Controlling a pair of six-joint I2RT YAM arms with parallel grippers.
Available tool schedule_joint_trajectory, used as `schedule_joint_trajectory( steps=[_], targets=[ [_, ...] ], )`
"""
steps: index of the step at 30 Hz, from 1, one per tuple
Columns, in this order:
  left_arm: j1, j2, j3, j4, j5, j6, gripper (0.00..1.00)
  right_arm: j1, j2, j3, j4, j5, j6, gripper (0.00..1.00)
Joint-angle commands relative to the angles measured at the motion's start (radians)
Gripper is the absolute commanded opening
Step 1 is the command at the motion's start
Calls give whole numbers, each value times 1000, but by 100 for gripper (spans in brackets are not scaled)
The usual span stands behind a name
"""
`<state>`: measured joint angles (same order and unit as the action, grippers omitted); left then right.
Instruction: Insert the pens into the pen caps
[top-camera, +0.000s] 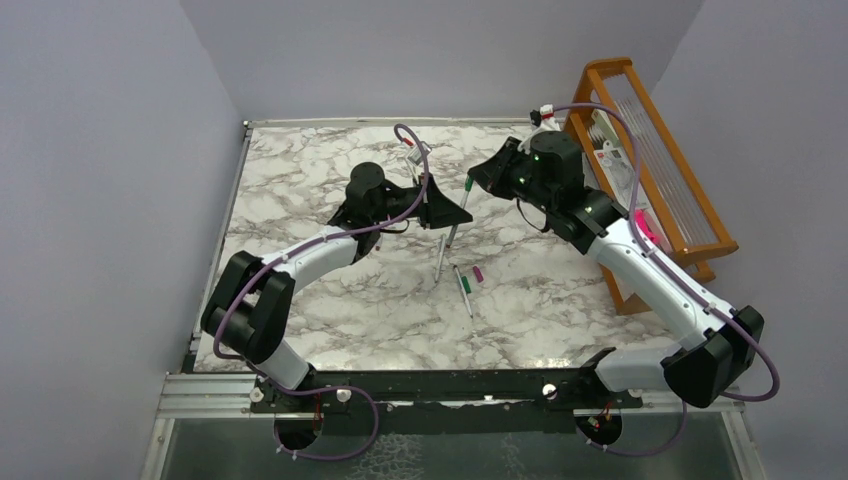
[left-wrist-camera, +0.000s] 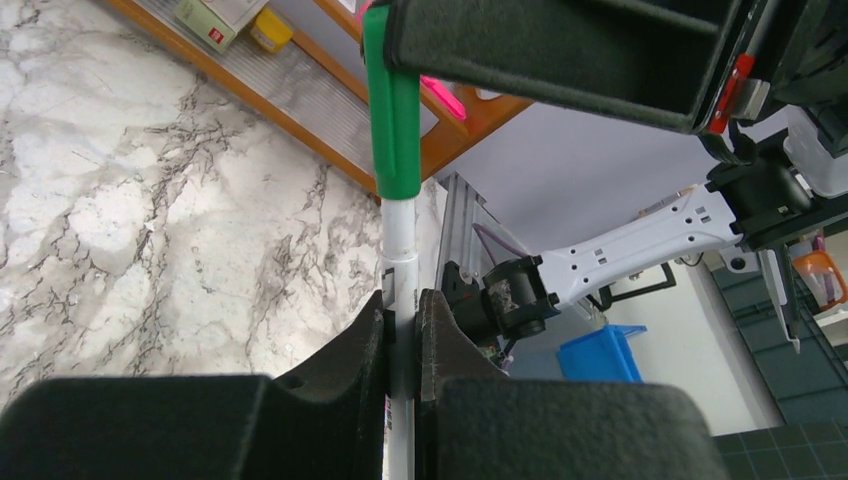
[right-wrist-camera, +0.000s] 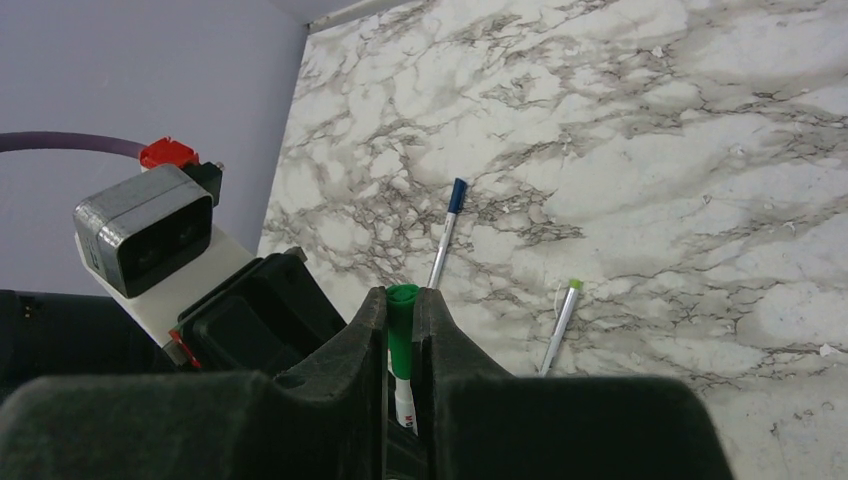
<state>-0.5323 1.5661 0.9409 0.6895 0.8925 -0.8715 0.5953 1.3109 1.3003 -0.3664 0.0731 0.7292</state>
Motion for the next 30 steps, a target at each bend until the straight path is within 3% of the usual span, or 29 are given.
schedule_joint_trajectory(
  steps=[1, 18, 22, 30],
  targets=[
    [-4, 14, 49, 38, -1, -8, 0, 0, -36, -26, 18, -26, 10, 1],
    [-4, 38, 116, 38, -8, 11, 0, 0, -79, -72, -8, -36, 2, 1],
    [-5, 37, 112, 38, 14, 39, 0, -1, -76, -18, -26, -34, -13, 15],
    [-8, 38, 110, 38, 28, 48, 0, 0, -67, 91, -56, -34, -37, 30]
  ],
)
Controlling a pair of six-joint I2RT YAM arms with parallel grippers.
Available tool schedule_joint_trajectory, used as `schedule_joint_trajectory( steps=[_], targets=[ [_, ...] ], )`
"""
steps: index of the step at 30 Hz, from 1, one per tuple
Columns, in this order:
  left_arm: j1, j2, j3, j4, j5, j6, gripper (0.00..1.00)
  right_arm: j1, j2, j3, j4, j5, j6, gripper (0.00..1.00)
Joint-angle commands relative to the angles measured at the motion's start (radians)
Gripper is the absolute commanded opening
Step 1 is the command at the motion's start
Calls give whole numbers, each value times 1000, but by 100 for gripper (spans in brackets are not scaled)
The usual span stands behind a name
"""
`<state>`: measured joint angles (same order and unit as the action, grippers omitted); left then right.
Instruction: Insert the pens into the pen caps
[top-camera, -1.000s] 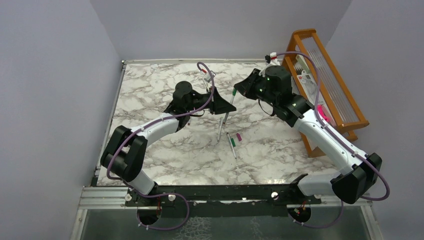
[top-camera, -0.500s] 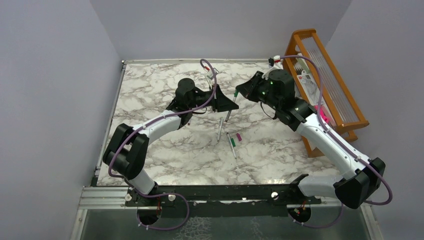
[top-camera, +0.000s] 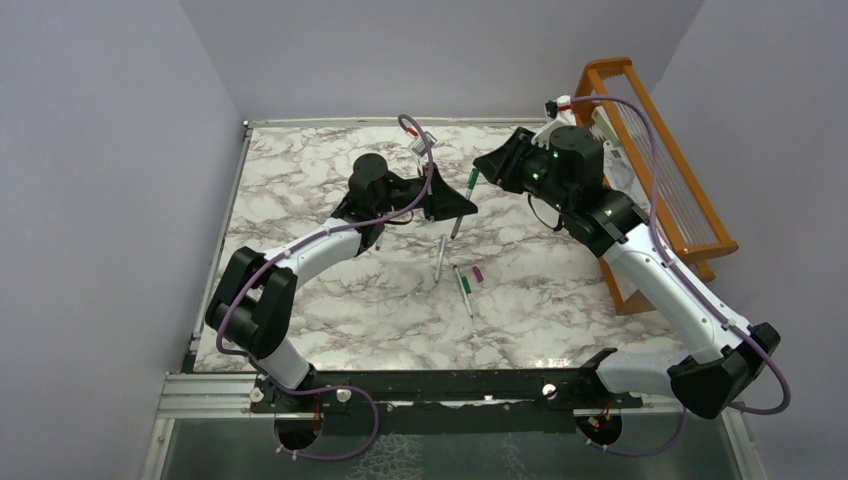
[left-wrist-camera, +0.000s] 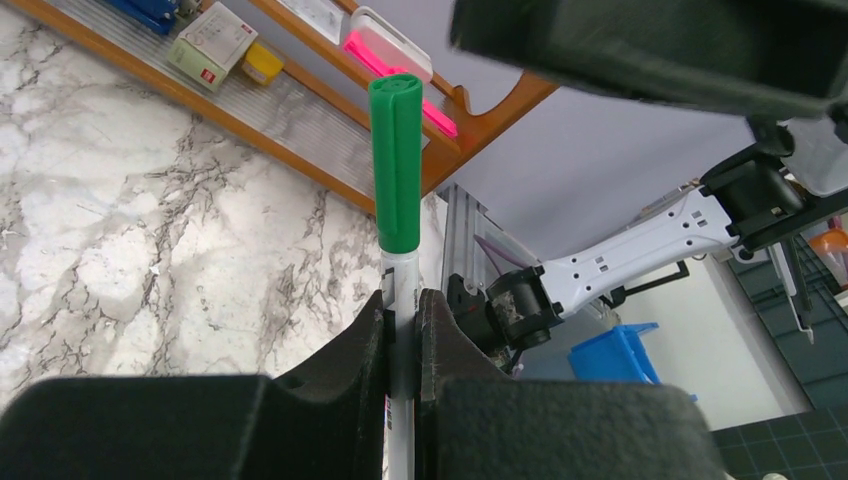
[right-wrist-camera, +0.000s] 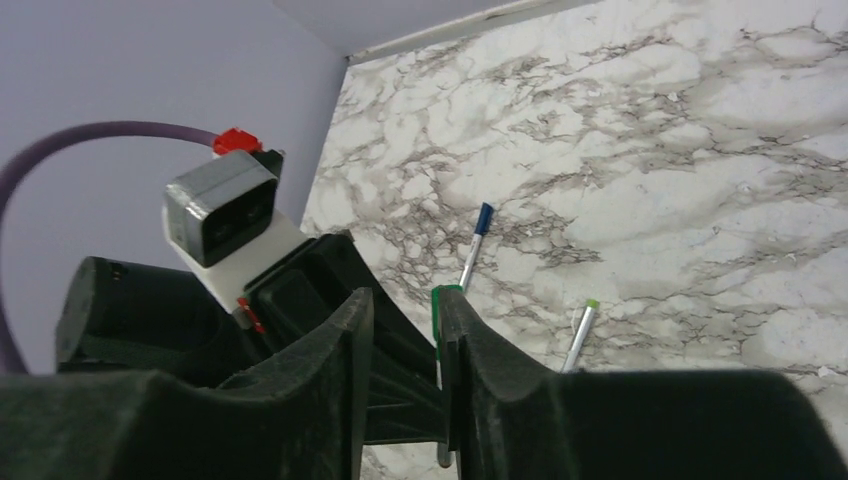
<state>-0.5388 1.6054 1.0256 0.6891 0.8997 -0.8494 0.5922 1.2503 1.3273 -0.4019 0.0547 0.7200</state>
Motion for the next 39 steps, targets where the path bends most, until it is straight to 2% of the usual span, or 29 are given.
schedule_joint_trajectory(
  steps=[1, 6, 17, 19, 21, 25, 39],
  targets=[
    [-2, -1, 26, 38, 22, 27, 0, 3, -3, 74, -25, -13, -32, 33],
    [-1, -3, 34, 38, 35, 33, 0, 3, 34, 106, -53, -11, -53, 43],
    [-1, -6, 49, 38, 54, 40, 0, 3, 121, 134, -90, -57, -59, 43],
    [-1, -1, 51, 38, 56, 39, 0, 3, 125, 137, -85, -67, -59, 39],
    [-1, 2, 52, 39, 56, 38, 0, 2, 128, 136, -84, -73, -60, 30],
    [-1, 8, 61, 38, 52, 33, 0, 3, 126, 127, -90, -78, -59, 3],
    [-1, 103, 230, 39, 33, -44, 0, 10, 50, -40, -70, -168, -37, 1]
  ],
)
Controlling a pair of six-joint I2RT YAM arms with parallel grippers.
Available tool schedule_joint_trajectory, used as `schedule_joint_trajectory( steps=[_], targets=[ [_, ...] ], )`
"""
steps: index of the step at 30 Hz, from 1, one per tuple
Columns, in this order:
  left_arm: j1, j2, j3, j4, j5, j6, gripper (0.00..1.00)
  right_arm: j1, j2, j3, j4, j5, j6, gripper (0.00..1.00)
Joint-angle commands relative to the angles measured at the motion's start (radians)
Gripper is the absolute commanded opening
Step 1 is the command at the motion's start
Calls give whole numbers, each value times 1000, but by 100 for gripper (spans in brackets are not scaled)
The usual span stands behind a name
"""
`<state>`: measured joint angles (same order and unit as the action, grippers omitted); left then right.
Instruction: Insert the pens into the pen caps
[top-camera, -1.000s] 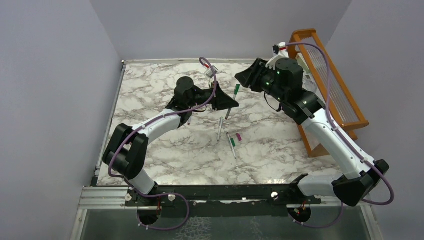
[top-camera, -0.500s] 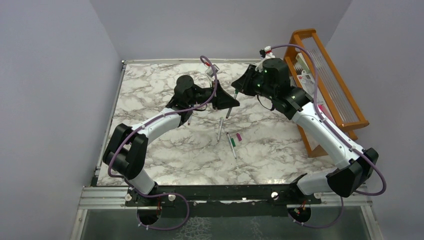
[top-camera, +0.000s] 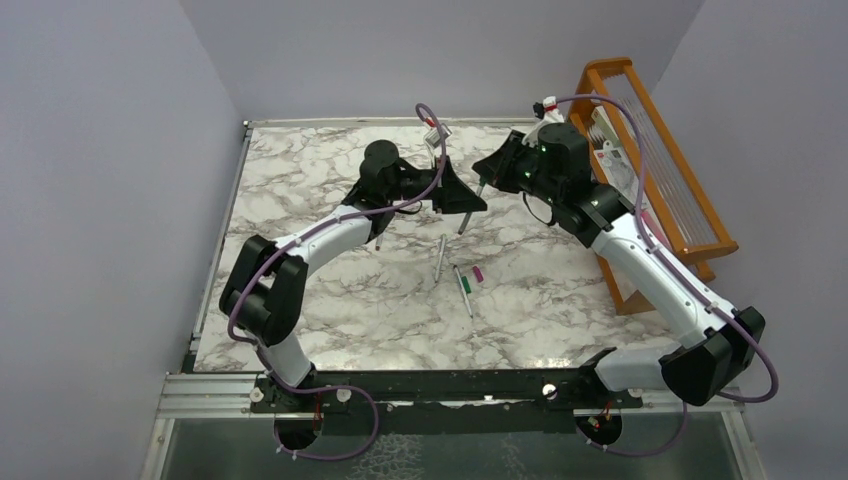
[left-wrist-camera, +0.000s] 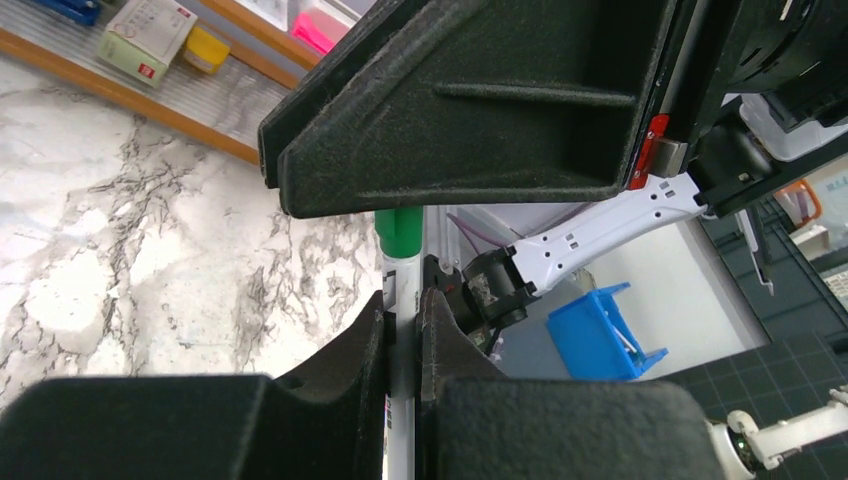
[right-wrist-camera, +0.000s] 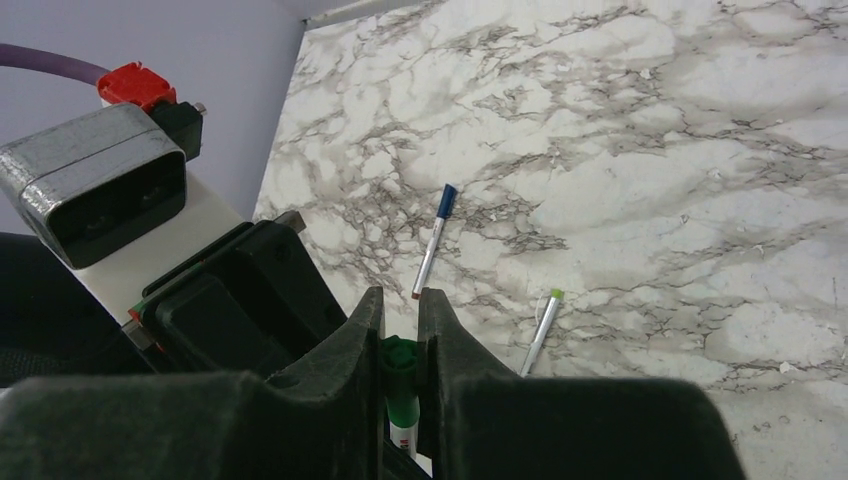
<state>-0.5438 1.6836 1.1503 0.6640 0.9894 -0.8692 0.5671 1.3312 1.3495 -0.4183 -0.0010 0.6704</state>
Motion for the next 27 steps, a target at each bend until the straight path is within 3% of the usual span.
schedule_joint_trajectory(
  steps=[1, 14, 21, 22, 24, 27],
  targets=[
    [4, 44, 126, 65, -57, -28, 0, 37, -37, -73, -55, -116, 15, 1],
    [3, 132, 368, 65, -74, -65, 0, 52, -84, -191, -41, -151, 59, 1],
    [4, 119, 296, 65, -48, -51, 0, 53, -87, -143, -51, -90, 66, 1],
    [5, 109, 260, 65, -44, -45, 0, 53, -85, -121, -56, -73, 65, 5],
    [4, 83, 167, 65, -34, -28, 0, 51, -81, -80, -67, -35, 70, 26],
    [5, 30, 26, 55, -33, 16, 0, 51, -108, -43, -55, 49, 90, 45]
  ],
)
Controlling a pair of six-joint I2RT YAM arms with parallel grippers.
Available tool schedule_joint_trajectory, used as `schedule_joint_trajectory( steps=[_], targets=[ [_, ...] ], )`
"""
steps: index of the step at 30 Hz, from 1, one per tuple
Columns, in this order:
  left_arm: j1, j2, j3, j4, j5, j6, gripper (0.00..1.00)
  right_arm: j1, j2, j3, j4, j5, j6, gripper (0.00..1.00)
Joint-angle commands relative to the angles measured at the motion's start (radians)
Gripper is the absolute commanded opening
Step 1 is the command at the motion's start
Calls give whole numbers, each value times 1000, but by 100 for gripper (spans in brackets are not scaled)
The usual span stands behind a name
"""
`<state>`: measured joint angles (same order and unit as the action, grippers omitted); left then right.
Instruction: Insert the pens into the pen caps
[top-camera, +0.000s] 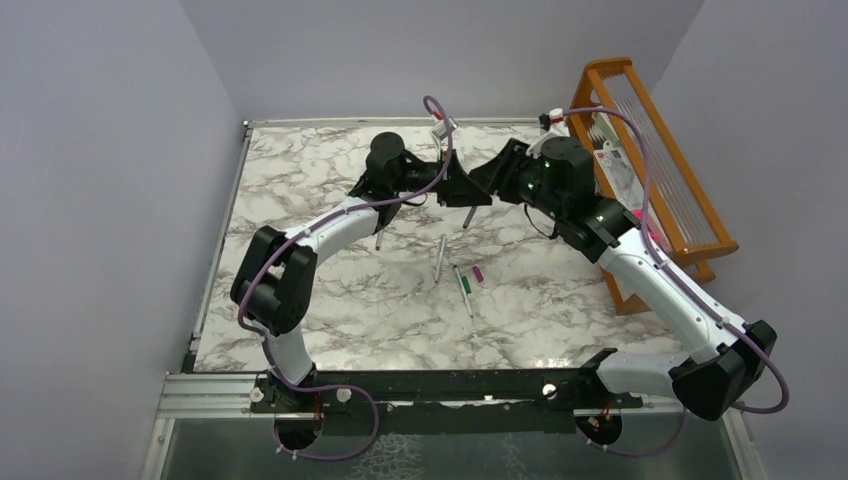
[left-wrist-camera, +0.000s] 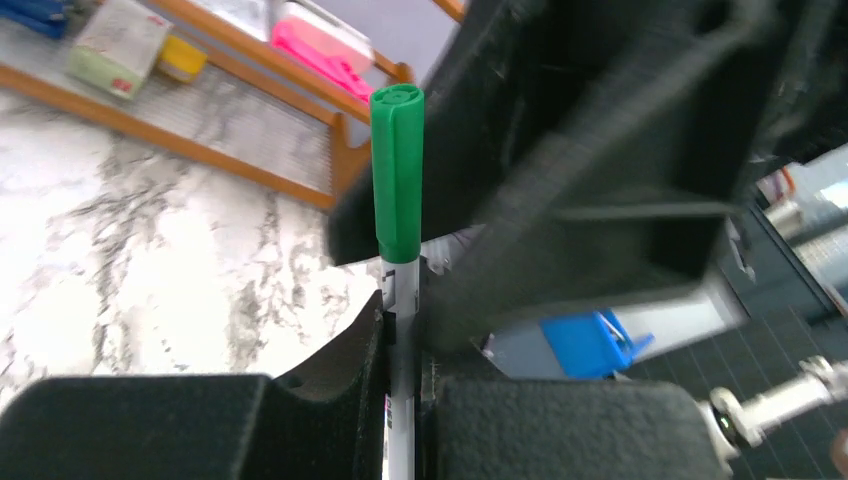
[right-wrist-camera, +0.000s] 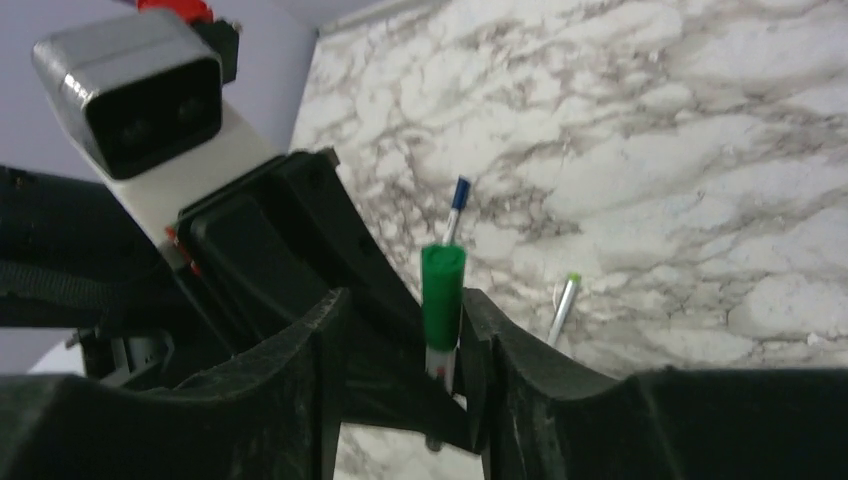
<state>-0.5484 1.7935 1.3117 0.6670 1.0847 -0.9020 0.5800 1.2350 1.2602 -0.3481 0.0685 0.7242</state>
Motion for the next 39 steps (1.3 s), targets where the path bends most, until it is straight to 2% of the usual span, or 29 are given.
schedule_joint_trajectory(
  steps=[1, 4, 7, 10, 12, 16, 19, 22, 27, 39],
  targets=[
    [10, -85, -173, 41, -132, 70, 0, 38, -27, 46, -101, -2, 36, 51],
    [17, -149, -268, -31, -154, 149, 0, 35, -37, 71, -93, 47, 15, 58],
    [28, -164, -287, -219, -244, 297, 0, 35, -20, 86, -134, 72, -8, 59],
    [29, -161, -212, -547, -537, 455, 0, 35, -20, 61, -158, 78, -7, 59],
    [31, -146, -157, -704, -705, 511, 0, 35, -27, 34, -163, 72, 2, 58],
    [41, -119, -100, -872, -981, 541, 0, 34, -36, -8, -168, 53, 18, 57],
    [52, -65, -47, -986, -1117, 552, 0, 35, -39, -30, -170, 43, 24, 56],
    [57, -33, -32, -1021, -1229, 561, 0, 34, -43, -53, -168, 34, 29, 54],
    [61, 37, 5, -1059, -1325, 537, 0, 35, -39, -76, -161, 9, 38, 52],
    [62, 111, 35, -1089, -1411, 491, 0, 35, -27, -93, -157, -12, 41, 49]
  ],
)
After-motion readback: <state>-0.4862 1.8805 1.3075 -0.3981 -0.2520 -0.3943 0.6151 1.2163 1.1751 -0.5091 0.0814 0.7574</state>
